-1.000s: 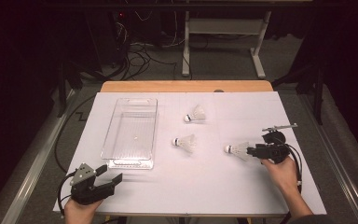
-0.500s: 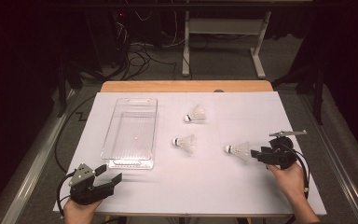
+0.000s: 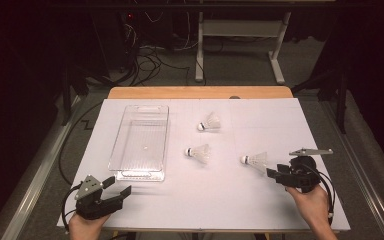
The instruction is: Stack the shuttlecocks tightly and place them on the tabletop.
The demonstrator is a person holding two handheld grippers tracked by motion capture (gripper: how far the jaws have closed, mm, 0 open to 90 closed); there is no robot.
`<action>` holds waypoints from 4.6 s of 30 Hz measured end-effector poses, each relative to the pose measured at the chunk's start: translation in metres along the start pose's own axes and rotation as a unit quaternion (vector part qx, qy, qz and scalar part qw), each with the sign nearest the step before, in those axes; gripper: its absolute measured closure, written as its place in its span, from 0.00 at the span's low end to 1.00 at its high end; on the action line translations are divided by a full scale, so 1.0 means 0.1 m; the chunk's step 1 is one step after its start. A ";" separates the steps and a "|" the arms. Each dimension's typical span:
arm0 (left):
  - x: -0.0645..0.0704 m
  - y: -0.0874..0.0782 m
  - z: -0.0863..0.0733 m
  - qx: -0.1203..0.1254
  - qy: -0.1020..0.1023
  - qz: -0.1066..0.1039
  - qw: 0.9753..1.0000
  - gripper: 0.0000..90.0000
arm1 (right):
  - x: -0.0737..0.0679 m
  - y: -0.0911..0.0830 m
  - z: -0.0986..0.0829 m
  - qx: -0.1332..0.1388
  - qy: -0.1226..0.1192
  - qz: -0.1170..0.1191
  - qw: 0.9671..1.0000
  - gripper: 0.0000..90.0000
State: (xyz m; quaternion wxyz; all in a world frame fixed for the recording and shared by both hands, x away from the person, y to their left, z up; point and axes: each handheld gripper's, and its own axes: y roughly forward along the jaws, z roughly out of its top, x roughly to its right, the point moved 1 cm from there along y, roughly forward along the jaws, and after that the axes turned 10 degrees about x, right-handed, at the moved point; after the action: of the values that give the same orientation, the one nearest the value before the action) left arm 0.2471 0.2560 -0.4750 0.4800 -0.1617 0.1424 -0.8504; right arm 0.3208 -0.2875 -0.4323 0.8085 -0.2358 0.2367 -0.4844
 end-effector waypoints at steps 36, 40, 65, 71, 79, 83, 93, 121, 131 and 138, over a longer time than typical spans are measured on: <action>0.04 0.01 0.00 -0.003 0.012 -0.006 1.000 0.34 | -0.21 0.47 0.21 -0.024 -0.016 -0.023 0.999 0.75; 0.04 0.00 0.00 0.000 0.016 -0.007 1.000 0.34 | -0.20 0.48 0.21 -0.019 -0.018 -0.024 0.999 0.82; 0.03 0.01 0.00 -0.002 0.014 -0.004 1.000 0.34 | -0.23 0.46 0.23 -0.012 -0.030 0.021 0.999 1.00; 0.03 0.02 0.00 -0.004 0.015 -0.004 1.000 0.34 | -0.25 0.45 0.23 -0.013 -0.037 0.028 0.999 1.00; 0.04 0.03 0.00 -0.004 0.015 -0.004 1.000 0.34 | -0.27 0.43 0.23 -0.008 -0.041 0.036 0.999 1.00; 0.04 0.04 0.00 -0.005 0.015 -0.004 1.000 0.34 | -0.29 0.42 0.23 -0.007 -0.042 0.040 0.998 1.00; 0.04 0.03 0.00 -0.003 0.015 -0.005 1.000 0.34 | -0.35 0.42 0.24 -0.003 -0.044 0.054 0.998 1.00; 0.05 0.04 0.00 -0.005 0.019 -0.005 1.000 0.34 | -0.47 0.52 0.28 -0.005 -0.049 0.079 0.996 1.00; 0.05 0.04 0.00 -0.004 0.018 -0.005 1.000 0.34 | -0.53 0.58 0.33 0.000 -0.050 0.092 0.994 1.00; 0.04 0.04 0.00 -0.005 0.017 -0.004 1.000 0.34 | -0.56 0.63 0.34 -0.002 -0.049 0.097 0.994 1.00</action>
State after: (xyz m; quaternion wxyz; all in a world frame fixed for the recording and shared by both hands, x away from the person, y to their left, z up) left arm 0.2482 0.2503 -0.4760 0.4730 -0.1501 0.1544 -0.8543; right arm 0.3605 -0.2060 -0.4360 0.8619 -0.2368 0.2192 -0.3911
